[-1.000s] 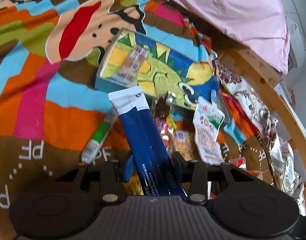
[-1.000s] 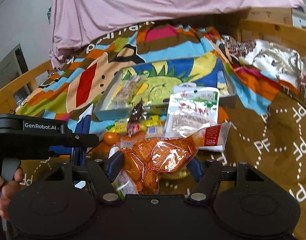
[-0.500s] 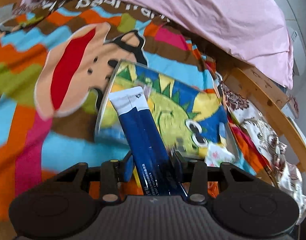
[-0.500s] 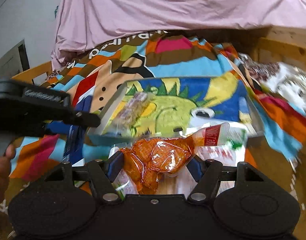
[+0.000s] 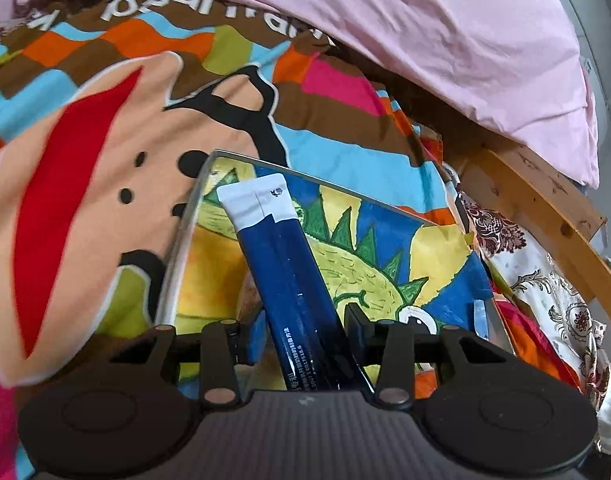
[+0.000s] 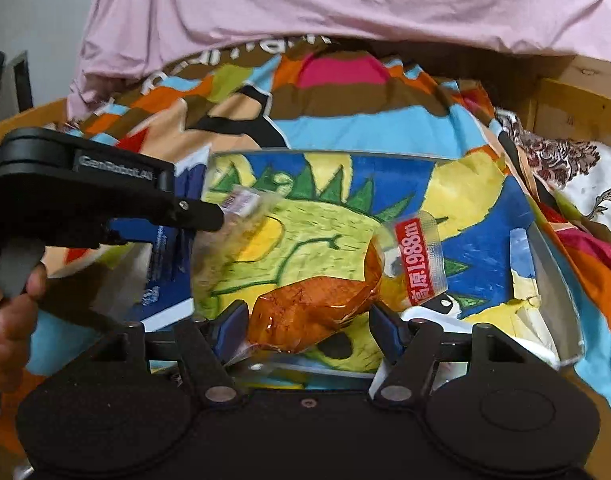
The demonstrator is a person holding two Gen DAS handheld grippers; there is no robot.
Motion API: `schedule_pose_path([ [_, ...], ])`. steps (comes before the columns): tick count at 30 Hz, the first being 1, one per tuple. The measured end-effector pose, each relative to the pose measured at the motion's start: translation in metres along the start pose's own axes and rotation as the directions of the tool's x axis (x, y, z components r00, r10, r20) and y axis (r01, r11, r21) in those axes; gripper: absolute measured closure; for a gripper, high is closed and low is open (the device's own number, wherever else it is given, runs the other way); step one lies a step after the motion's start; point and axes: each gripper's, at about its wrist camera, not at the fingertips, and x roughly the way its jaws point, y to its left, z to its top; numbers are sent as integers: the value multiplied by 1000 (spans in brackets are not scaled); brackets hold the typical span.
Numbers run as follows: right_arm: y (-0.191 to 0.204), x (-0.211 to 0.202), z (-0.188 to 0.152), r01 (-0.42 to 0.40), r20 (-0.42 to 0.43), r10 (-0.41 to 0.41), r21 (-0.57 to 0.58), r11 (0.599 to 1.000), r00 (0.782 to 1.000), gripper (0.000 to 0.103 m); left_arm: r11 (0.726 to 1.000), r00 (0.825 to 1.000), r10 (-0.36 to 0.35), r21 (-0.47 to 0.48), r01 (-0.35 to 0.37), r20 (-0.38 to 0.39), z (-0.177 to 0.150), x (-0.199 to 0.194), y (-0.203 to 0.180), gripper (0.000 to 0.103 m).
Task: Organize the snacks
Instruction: 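Carry both packets into the tin and open both tools to release them, then lift both tools out of the tin and back over the remaining snacks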
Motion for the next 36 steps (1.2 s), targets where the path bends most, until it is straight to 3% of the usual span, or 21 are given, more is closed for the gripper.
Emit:
schedule_pose_path([
  [7,0,30,13,30,-81,-35,-66,997,996,35,998,1000,-9,59,9,2,6,25,3,59],
  [12,8,40,19,41,-83,-52,-130,991,995,34,995,1000,-5,99,3,24,8,28,0,59],
  [21,9,54,23,71,-54,-78,-120,990,995,33,995,999,-14,97,11,29,9,31,1,59],
  [33,3,71,34,131,-44,-130,18,991,991,33,996,998,-21,86,17,54,8,32,3,59],
  [36,2,74,36,152,-54,-148,85,985,988,27,997,998,-29,72,24,64,8,33,5,55],
])
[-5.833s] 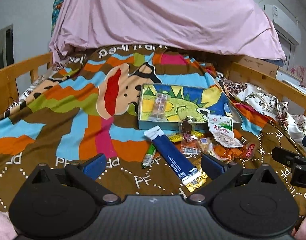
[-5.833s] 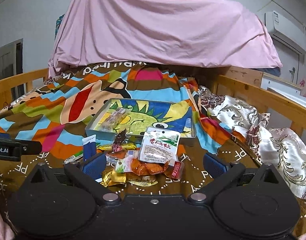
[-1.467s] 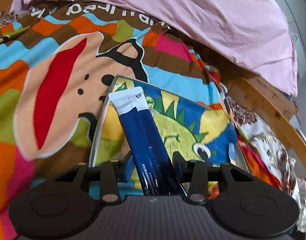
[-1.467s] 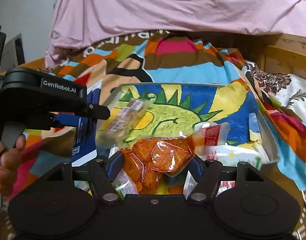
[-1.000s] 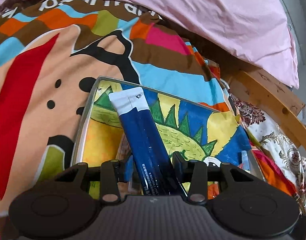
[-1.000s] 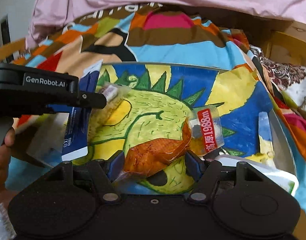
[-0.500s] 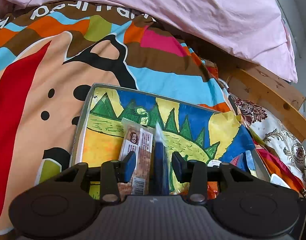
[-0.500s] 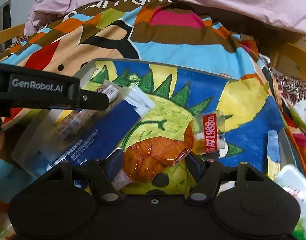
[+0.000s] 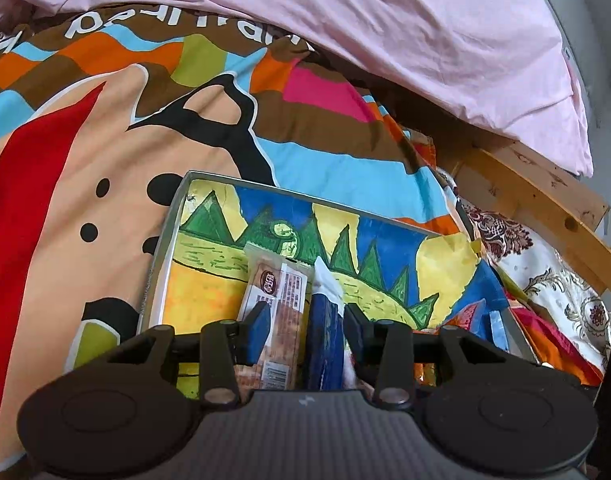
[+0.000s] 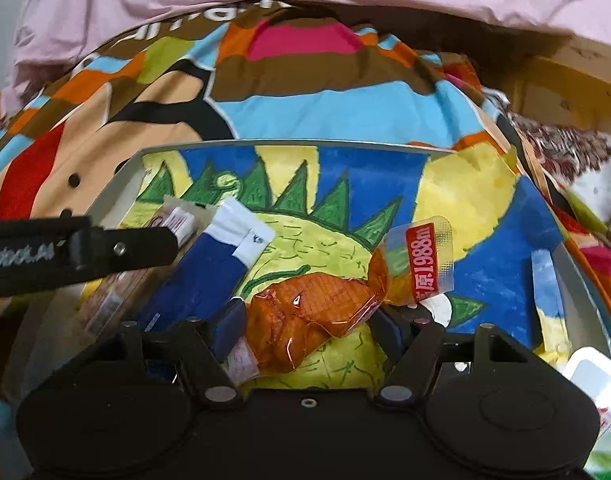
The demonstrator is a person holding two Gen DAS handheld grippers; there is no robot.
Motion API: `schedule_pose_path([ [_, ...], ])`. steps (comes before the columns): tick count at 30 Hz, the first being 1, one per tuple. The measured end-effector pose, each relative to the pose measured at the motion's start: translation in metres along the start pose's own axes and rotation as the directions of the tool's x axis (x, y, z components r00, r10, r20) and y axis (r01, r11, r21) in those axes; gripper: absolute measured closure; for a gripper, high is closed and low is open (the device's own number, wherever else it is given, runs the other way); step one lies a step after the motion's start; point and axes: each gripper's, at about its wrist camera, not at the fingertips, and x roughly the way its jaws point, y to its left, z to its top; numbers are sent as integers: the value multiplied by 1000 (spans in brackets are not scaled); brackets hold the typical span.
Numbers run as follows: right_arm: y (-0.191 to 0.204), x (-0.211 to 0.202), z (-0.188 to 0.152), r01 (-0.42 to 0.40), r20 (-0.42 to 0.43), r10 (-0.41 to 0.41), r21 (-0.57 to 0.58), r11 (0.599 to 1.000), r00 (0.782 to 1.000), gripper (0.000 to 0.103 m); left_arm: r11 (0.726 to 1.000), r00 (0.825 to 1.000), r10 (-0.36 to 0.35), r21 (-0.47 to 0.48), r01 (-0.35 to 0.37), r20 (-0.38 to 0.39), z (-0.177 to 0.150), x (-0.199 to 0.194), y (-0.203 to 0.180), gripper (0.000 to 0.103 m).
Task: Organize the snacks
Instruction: 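Lift both tools out of the tin and back over the remaining snacks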
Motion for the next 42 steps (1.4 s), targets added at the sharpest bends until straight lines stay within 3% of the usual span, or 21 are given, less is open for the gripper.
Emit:
schedule_pose_path([
  [5,3,3,1,47,4,-47,112,993,999,16,1000,1000,5,-22,-5,18,1,-1,2,45],
  [9,4,4,0,75,16,-81,216,973,997,4,999,999,27,-34,-26,38,3,0,5,28],
  [14,12,5,-2,170,34,-189,304,937,981,4,997,998,26,-76,-21,57,5,0,14,21],
  [18,1,3,1,165,25,-193,415,895,981,1,994,997,19,-107,-12,69,7,-1,21,18],
  [22,2,1,-1,163,10,-179,368,916,984,1,993,996,17,-121,-6,89,11,-4,25,17],
  [29,-15,-33,0,30,38,-43,294,955,998,1,996,996,42,-78,-36,75,10,-16,12,11],
  [35,-28,-80,2,-72,73,59,186,980,996,1,996,991,88,-35,-85,102,14,-59,-9,3],
  [42,-41,-151,-6,-100,148,88,70,993,985,1,986,977,164,-15,-164,139,13,-118,-30,1],
])
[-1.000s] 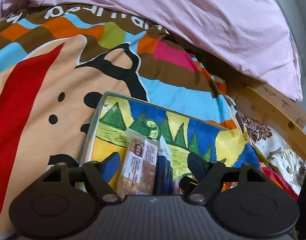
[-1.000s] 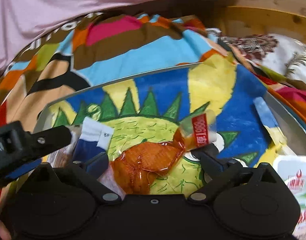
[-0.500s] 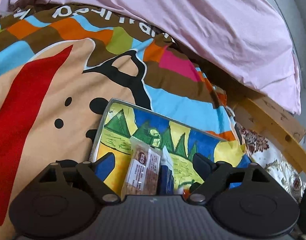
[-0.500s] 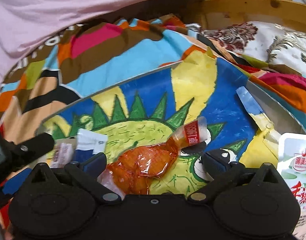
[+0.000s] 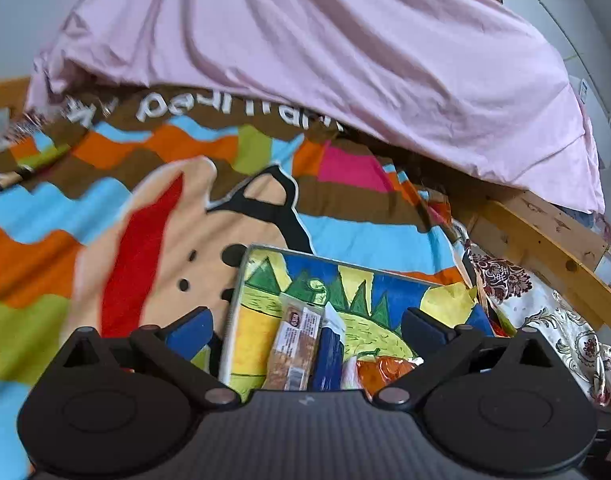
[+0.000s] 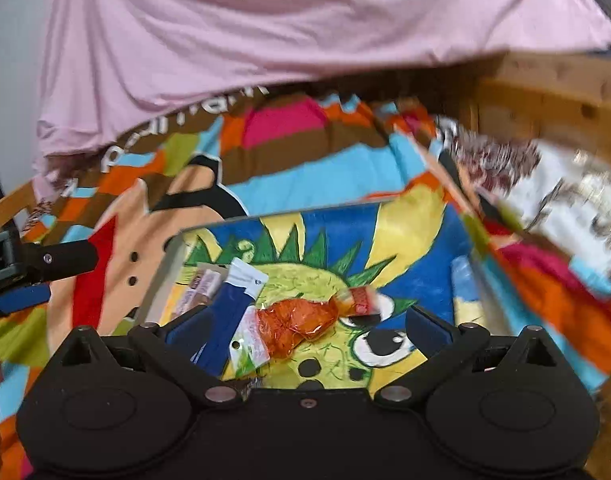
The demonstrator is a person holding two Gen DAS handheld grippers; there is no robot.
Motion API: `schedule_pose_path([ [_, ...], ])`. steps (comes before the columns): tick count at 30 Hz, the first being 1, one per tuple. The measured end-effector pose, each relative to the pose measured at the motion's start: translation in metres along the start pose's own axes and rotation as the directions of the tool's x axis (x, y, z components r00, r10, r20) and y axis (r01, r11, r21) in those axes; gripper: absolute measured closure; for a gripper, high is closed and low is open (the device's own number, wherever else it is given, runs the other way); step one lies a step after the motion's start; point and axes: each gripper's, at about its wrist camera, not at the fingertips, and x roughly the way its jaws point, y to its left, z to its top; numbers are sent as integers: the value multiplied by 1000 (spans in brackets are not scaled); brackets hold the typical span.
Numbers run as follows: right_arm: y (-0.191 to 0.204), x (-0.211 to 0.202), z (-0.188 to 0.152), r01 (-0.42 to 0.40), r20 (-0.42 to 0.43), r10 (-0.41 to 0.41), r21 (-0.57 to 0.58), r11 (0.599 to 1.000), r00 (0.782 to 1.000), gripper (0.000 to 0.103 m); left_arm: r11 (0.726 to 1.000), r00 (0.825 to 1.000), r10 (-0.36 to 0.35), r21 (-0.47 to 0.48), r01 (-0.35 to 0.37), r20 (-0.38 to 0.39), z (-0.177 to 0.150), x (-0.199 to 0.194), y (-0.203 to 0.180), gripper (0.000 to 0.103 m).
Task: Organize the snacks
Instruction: 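Lift both tools out of the tin and back over the remaining snacks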
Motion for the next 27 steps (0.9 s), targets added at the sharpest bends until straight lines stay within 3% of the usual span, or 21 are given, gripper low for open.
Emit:
schedule_pose_path([
  [5,-7,-58,-15,-10,37,13,-92,996,999,1,999,999,26,32,-27,24,-20,-49,-13,1],
  [10,-14,-110,-37,-5,70,16,-156,988,997,1,996,999,39,81,-38,-11,-47,-85,-29,1],
  [16,-25,-159,-62,15,97,-1,-145,989,995,1,989,999,43,139,-46,23,-75,-132,-46,1],
  [21,-25,-190,-81,28,125,-11,-134,991,992,1,986,994,63,148,-75,86,-99,-169,-53,1],
  [27,-25,-213,-100,30,129,-13,-130,991,992,1,986,992,69,142,-84,104,-116,-195,-55,1],
])
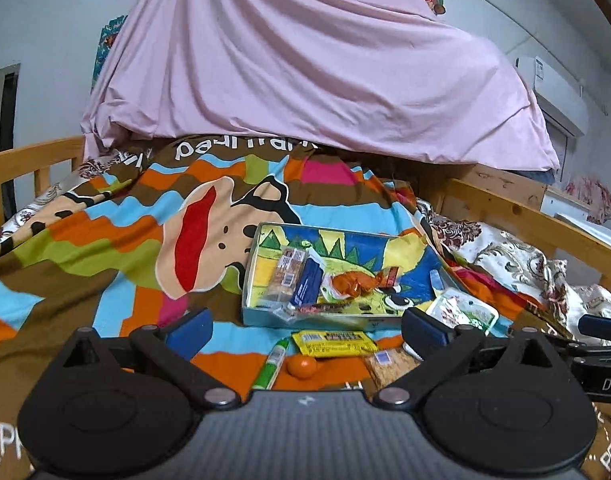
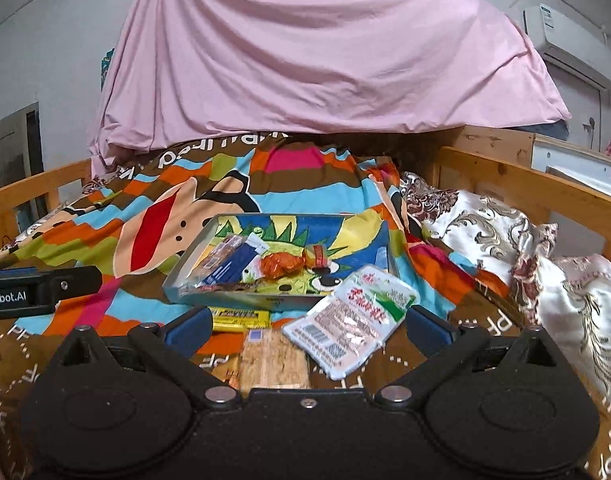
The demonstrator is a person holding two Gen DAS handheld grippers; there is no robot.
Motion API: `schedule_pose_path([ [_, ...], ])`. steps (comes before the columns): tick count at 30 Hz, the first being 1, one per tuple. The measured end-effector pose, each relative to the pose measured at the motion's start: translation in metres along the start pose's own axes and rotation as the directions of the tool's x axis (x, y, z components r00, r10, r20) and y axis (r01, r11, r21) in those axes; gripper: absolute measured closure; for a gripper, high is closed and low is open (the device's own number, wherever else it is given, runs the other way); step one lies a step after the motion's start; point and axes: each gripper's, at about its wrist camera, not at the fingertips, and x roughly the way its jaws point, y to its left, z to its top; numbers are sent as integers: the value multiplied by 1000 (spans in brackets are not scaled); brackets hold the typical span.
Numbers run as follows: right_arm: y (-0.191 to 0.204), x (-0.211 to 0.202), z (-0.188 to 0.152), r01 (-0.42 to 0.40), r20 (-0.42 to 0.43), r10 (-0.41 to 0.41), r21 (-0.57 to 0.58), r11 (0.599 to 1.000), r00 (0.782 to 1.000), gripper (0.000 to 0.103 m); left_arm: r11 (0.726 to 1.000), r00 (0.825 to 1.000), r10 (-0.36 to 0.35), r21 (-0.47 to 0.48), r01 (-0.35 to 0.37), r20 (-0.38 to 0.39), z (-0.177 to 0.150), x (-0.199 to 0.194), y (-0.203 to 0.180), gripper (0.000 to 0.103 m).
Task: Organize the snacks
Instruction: 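Lift both tools out of the tin and back over the remaining snacks, then lower both tools toward the green stick snack and the gold foil wrapper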
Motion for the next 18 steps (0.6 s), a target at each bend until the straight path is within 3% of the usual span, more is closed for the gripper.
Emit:
schedule_pose_path([
  [18,-2,-33,-21,39,21,-39,7,999,999,1,992,998,47,115,-43,-33,-30,-34,-21,0],
])
